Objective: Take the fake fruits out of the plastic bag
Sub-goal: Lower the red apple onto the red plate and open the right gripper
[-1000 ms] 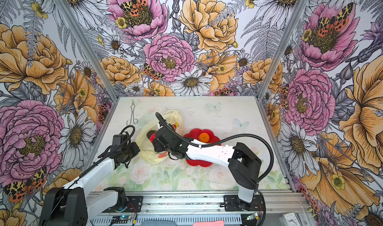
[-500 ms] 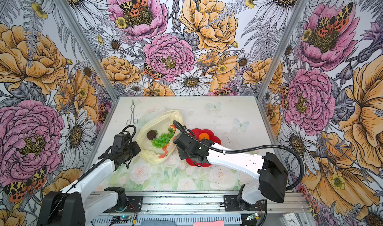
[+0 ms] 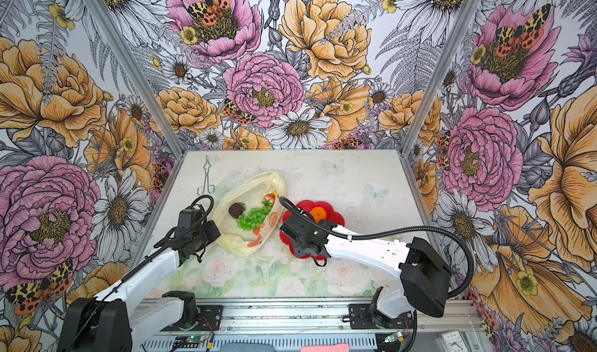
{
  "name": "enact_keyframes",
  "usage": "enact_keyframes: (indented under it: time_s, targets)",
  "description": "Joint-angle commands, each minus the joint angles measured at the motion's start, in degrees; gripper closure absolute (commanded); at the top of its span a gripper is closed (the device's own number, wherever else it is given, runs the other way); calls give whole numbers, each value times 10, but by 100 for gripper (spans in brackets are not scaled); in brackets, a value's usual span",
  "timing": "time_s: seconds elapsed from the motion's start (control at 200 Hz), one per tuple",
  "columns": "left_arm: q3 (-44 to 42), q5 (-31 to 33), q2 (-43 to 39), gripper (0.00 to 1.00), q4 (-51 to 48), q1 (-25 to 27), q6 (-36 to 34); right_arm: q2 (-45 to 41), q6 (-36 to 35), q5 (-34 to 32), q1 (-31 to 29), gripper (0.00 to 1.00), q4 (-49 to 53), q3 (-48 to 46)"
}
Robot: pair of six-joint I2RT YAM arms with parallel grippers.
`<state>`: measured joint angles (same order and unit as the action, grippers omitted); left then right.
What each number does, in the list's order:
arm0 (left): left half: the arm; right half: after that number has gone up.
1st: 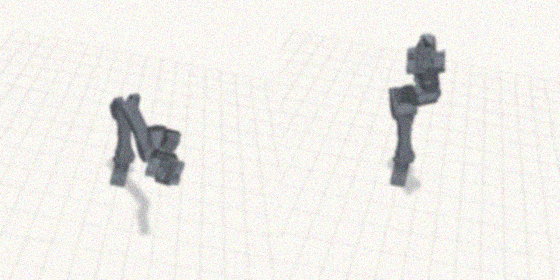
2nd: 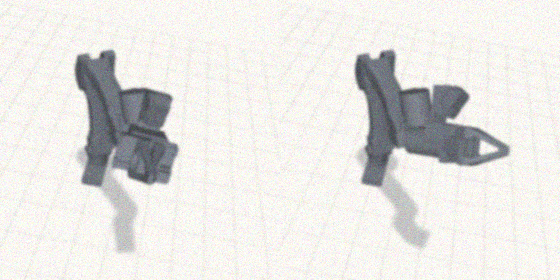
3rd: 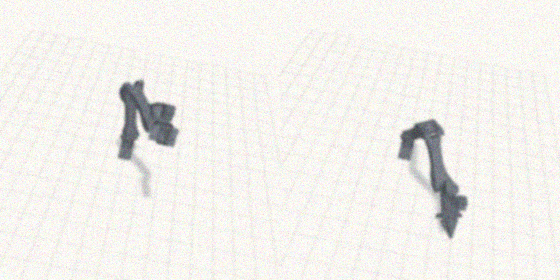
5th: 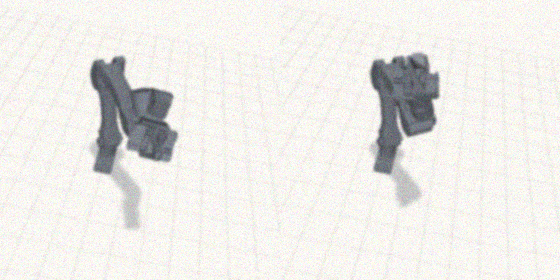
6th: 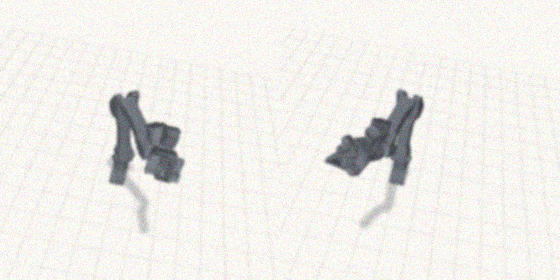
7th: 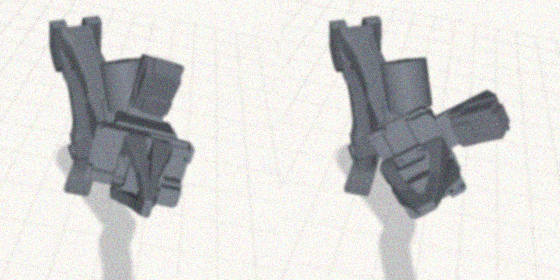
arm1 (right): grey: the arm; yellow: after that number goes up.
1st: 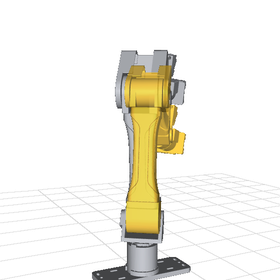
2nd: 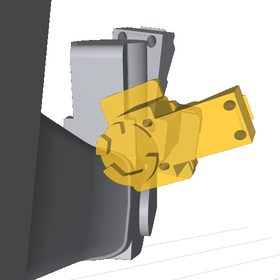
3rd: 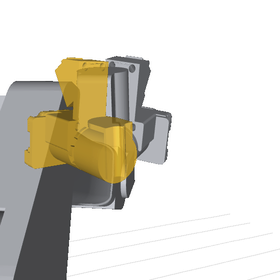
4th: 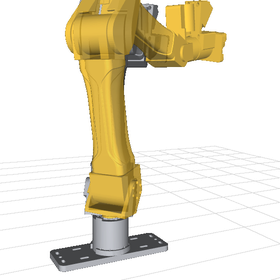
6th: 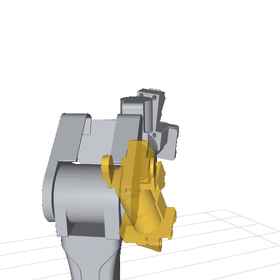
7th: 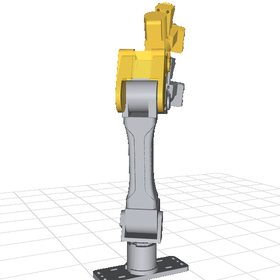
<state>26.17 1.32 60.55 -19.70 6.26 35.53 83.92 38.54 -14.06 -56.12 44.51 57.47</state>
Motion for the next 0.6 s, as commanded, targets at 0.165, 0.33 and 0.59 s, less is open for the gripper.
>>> enact_keyframes:
  time_s: [0.165,0.33,0.59]
  targets:
    - [5,17,-8,99,-1,7,-13,57,4,8,9,42,7,23]
    - [5,18,-13,99,-2,8,-12,87,2,11,18,42,15,35]
    - [4,19,-14,99,-2,9,-12,111,-3,-1,35,42,34,45]
